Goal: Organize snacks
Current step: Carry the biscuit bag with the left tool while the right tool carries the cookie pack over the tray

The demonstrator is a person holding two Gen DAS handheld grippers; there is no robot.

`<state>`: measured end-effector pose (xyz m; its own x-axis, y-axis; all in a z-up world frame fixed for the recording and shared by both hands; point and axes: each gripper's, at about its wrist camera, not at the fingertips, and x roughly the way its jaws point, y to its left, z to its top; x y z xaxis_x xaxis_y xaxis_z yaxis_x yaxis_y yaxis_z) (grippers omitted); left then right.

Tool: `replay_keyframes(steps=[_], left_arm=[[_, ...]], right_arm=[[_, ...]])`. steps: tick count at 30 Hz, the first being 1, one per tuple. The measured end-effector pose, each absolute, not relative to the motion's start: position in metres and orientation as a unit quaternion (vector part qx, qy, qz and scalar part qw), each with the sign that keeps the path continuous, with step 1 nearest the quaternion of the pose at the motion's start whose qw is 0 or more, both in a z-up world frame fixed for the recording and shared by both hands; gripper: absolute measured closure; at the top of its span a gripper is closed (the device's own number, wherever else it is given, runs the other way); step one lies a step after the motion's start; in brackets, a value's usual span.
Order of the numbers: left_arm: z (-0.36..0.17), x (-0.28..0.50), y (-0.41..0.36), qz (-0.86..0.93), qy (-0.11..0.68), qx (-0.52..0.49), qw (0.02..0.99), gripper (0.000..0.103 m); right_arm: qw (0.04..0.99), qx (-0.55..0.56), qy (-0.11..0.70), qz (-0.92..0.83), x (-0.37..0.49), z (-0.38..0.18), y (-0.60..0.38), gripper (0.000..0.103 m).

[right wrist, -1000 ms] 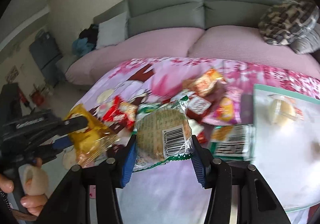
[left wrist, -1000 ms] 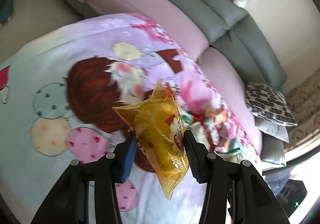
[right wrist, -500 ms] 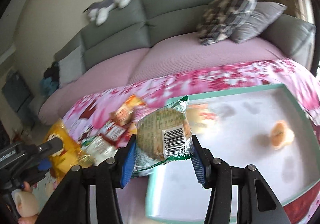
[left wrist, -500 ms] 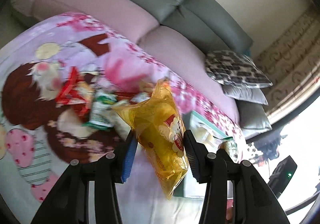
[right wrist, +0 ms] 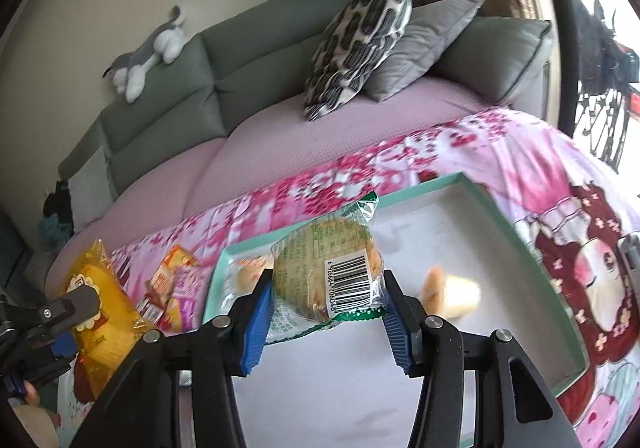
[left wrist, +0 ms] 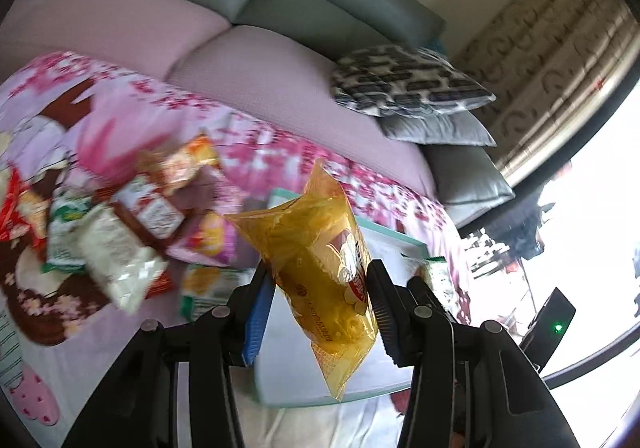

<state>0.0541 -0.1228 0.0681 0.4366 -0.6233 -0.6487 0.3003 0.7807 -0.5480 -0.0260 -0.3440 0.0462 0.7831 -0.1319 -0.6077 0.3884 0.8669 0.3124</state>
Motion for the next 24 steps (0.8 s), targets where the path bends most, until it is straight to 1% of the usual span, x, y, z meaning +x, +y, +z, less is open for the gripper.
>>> replay_keyframes(steps=[11, 24], left_arm=[[0.071, 0.062, -0.196, -0.31, 0.459, -0.132, 0.822, 0.054], [0.044, 0.086, -0.255, -0.307, 0.501, -0.07, 0.806, 0.054]], right_arm=[[0.914, 0.222, 0.279, -0.192, -0.038, 0.042, -0.38, 0.05], [0.904, 0.227, 0.29, -0.215, -0.035, 0.027, -0.404, 0.05]])
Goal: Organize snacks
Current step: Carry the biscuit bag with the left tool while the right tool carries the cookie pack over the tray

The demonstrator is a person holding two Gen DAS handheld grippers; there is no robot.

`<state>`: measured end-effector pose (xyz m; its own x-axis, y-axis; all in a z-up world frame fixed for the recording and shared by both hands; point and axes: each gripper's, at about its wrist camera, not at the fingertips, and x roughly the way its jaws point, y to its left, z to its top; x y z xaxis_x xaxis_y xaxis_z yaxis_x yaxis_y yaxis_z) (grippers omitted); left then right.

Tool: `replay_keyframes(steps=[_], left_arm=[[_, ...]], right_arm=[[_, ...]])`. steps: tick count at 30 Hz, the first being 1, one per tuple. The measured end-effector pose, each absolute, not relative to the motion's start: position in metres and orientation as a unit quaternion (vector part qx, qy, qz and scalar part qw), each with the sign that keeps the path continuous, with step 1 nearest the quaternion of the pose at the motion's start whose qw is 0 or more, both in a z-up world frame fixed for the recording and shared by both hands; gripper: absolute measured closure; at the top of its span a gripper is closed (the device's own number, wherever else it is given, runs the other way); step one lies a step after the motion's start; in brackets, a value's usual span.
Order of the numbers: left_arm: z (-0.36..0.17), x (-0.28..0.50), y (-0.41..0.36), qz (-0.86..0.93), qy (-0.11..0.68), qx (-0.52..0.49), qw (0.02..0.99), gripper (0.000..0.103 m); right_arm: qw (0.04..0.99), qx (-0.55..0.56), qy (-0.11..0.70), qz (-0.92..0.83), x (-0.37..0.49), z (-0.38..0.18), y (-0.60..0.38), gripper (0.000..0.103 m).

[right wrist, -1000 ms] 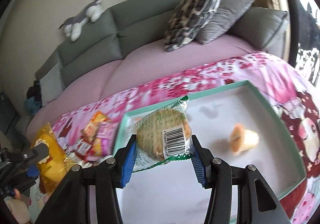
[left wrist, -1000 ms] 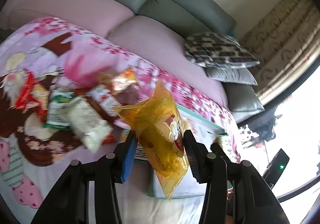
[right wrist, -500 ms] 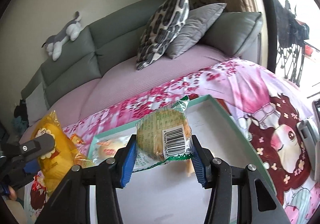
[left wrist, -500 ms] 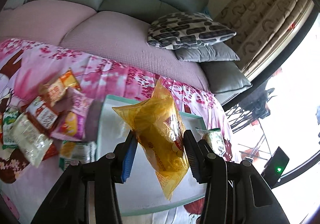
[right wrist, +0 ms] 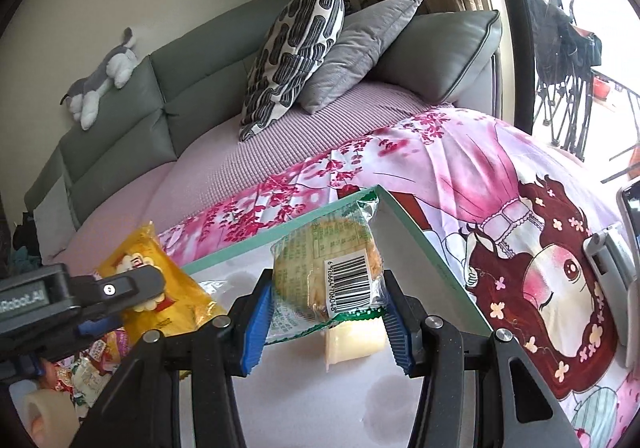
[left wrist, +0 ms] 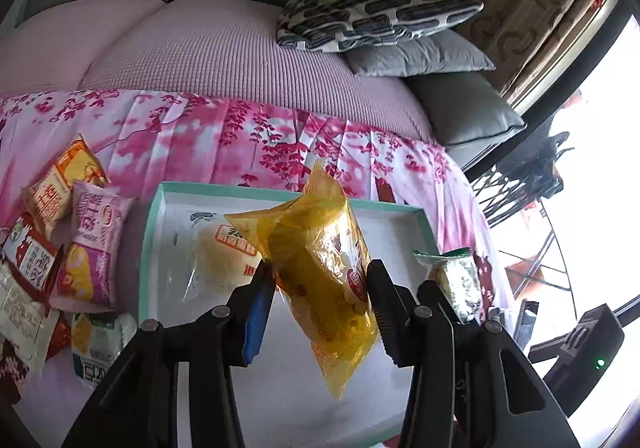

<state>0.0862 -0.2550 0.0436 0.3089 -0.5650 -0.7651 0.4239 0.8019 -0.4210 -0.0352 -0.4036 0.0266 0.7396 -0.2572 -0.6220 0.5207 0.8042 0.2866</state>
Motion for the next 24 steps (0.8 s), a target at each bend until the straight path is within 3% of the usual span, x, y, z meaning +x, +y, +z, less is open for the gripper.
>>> replay_keyframes(steps=[24], left_arm=[[0.012, 0.109, -0.313, -0.314, 0.535, -0.021, 0.784, 0.054]], right_arm=[[0.895, 0.222, 0.309, -0.233, -0.023, 0.013, -0.421, 0.049]])
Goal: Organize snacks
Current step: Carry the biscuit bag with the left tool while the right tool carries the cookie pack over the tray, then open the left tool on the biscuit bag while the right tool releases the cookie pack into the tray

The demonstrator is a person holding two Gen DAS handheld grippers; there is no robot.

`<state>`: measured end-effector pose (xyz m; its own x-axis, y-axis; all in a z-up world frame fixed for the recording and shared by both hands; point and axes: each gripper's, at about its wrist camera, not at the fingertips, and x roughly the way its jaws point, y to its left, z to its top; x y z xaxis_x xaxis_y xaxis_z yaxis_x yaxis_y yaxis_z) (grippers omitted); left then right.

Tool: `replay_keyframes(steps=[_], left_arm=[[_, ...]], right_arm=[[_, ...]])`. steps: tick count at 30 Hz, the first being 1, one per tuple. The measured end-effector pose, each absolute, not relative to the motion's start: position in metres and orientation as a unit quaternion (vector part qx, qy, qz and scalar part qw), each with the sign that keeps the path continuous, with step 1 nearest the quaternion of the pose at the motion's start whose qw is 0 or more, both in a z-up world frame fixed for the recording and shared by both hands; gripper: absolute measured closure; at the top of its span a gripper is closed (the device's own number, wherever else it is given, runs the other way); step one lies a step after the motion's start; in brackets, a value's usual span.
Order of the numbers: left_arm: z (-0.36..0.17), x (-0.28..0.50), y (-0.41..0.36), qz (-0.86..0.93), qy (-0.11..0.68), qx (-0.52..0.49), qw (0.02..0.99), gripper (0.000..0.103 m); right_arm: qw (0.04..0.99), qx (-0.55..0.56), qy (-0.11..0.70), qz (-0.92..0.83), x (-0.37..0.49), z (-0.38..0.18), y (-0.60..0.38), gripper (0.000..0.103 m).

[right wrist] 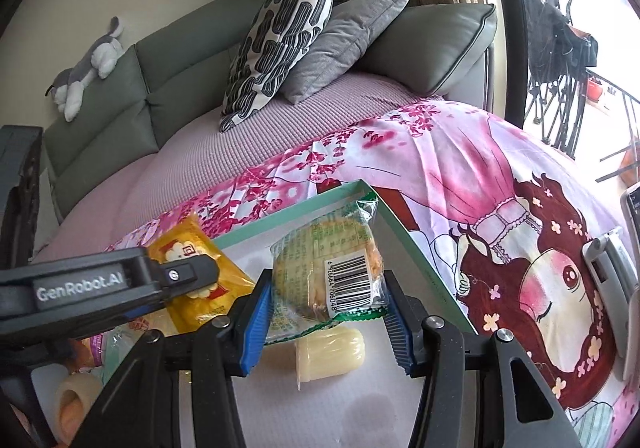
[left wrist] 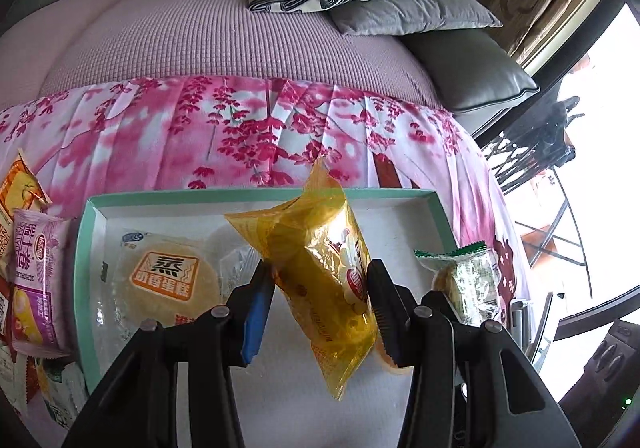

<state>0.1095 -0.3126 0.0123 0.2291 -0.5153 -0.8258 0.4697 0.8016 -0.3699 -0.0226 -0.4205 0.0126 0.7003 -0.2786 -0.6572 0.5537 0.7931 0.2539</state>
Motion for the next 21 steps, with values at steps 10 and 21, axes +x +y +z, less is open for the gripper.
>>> replay_keyframes(steps=[10, 21], left_arm=[[0.017, 0.106, -0.305, -0.305, 0.537, -0.03, 0.786, 0.036], [0.045, 0.09, -0.286, -0.276, 0.511, -0.02, 0.814, 0.031]], right_arm=[[0.892, 0.228, 0.316, -0.229, -0.02, 0.008, -0.422, 0.047], [0.888, 0.233, 0.325, -0.227, -0.021, 0.006, -0.424, 0.038]])
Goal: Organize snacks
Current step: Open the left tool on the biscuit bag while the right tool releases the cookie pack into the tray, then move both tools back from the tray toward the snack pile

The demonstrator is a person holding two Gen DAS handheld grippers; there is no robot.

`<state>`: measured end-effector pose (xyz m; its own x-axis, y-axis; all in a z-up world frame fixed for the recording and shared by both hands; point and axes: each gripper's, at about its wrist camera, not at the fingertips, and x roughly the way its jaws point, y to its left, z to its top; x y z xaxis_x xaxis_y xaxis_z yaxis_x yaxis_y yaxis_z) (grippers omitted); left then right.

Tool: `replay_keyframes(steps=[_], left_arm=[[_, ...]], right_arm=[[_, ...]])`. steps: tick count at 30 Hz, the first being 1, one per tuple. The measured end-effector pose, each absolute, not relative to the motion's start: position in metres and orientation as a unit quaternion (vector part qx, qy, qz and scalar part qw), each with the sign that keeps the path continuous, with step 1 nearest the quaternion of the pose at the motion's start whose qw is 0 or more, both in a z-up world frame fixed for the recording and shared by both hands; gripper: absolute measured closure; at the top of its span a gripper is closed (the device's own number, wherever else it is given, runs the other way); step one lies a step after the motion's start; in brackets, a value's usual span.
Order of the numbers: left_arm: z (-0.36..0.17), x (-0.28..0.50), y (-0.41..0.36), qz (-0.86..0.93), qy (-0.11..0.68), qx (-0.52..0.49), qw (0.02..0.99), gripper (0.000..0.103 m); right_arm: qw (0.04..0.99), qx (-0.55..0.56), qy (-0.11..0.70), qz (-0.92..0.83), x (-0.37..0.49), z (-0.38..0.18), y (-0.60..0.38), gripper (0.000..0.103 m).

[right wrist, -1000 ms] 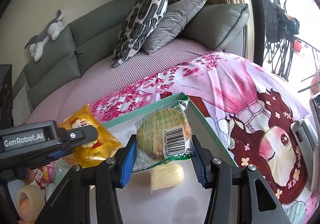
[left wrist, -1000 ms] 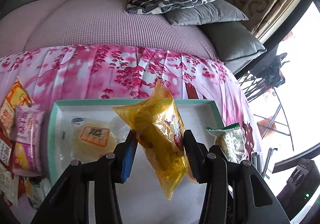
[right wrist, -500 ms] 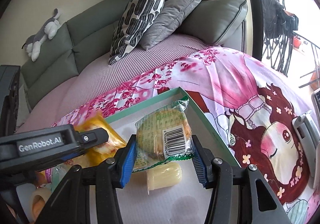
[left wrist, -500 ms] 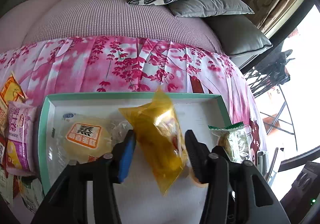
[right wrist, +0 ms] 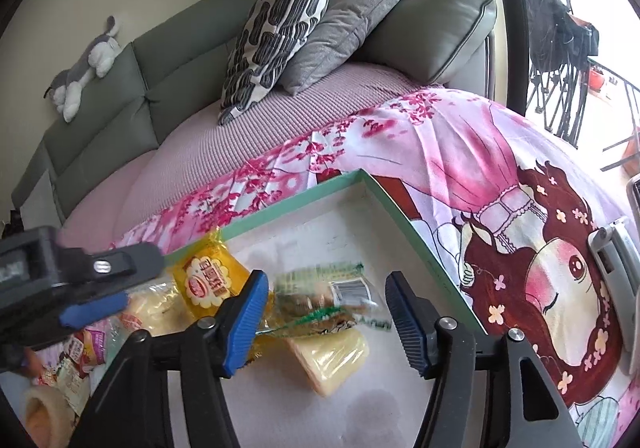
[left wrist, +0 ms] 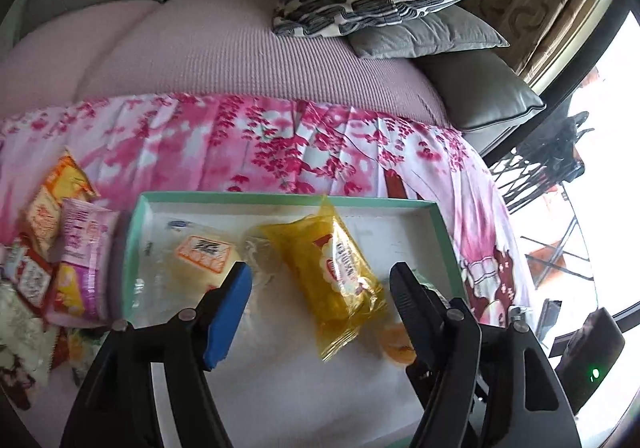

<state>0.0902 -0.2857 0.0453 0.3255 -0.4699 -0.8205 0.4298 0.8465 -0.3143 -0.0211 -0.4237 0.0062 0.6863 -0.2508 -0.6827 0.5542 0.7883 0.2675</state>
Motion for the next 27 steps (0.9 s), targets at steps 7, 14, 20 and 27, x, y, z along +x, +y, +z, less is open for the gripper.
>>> replay_keyframes(steps=[7, 14, 20, 27], left_arm=[[0.063, 0.079, -0.271, -0.223, 0.464, 0.037, 0.856, 0.019], [0.065, 0.082, -0.251, -0.15, 0.43, 0.07, 0.888, 0.018], [0.051, 0.092, -0.232, -0.088, 0.434, 0.086, 0.893, 0.018], [0.035, 0.094, -0.217, -0.057, 0.444, 0.092, 0.89, 0.004]], right_arm=[[0.885, 0.232, 0.336, -0.223, -0.023, 0.008, -0.424, 0.024], [0.884, 0.23, 0.343, -0.218, -0.026, 0.01, -0.422, 0.013], [0.879, 0.232, 0.356, -0.216, -0.028, 0.01, -0.422, 0.011], [0.871, 0.226, 0.384, -0.209, -0.025, 0.008, -0.415, 0.008]])
